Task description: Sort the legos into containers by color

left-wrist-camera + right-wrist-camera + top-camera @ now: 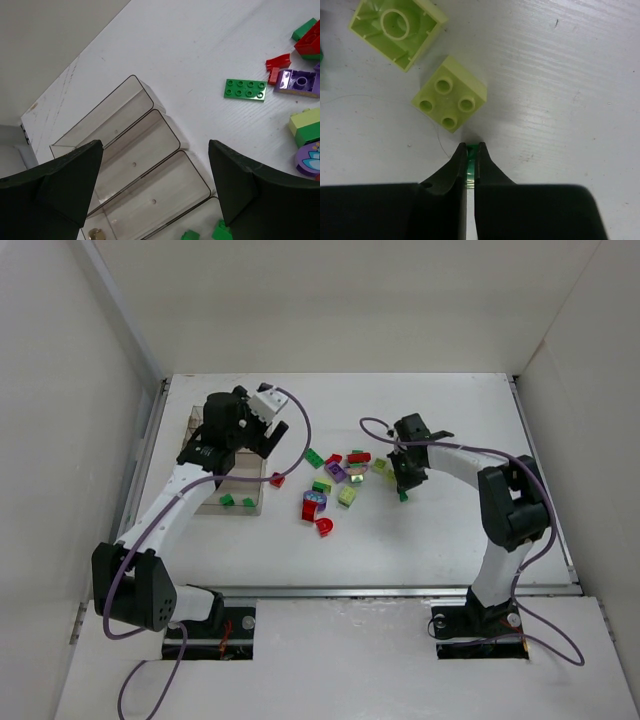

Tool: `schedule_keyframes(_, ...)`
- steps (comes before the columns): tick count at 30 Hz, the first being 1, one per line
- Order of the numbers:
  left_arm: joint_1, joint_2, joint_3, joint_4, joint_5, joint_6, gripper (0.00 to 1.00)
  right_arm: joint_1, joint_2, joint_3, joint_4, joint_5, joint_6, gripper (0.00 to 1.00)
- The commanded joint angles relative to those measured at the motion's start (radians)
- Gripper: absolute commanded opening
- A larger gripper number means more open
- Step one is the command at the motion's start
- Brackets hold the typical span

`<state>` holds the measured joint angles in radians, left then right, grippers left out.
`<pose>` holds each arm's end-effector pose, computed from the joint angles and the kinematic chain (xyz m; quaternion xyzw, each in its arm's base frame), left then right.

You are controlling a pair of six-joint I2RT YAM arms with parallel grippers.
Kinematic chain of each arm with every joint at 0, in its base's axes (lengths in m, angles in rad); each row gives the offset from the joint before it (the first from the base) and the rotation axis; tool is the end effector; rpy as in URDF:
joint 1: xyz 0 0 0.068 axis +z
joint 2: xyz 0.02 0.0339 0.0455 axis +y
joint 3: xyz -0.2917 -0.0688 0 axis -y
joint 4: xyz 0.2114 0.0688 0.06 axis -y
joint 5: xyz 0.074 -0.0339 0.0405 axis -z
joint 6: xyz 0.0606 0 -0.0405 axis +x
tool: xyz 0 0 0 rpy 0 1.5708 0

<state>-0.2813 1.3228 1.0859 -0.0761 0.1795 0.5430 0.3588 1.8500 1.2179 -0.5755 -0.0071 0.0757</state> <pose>0.2805 -0.0923 0.3638 0.3709 0.7169 0.0046 0.5903 0.3315 0.1248 0.1916 -0.1394 0.9736 0.0423 0.1756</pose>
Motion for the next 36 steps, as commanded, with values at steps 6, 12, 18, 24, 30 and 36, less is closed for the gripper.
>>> schedule_keyframes(6,-0.022,-0.05,-0.034,-0.002,0.216,0.13,0.81,0.022,-0.136,0.0,-0.056,-0.062,-0.01,0.0)
schedule_keyframes(12,-0.1,-0.036,0.022,0.021,0.341,0.137,0.8,0.022,-0.282,0.205,-0.146,-0.194,0.103,0.0)
schedule_keyframes(18,-0.165,0.05,0.121,0.283,0.33,-0.168,0.81,0.009,-0.397,0.284,0.241,-0.289,0.536,0.0)
schedule_keyframes(24,-0.165,0.139,0.284,0.424,0.558,-0.581,0.83,0.075,-0.403,0.308,0.476,-0.142,0.604,0.0)
schedule_keyframes(30,-0.197,0.216,0.361,0.552,0.558,-0.862,0.79,0.157,-0.434,0.296,0.476,0.021,0.628,0.0)
schedule_keyframes(36,-0.219,0.216,0.359,0.526,0.557,-0.798,0.75,0.166,-0.454,0.275,0.476,0.064,0.638,0.0)
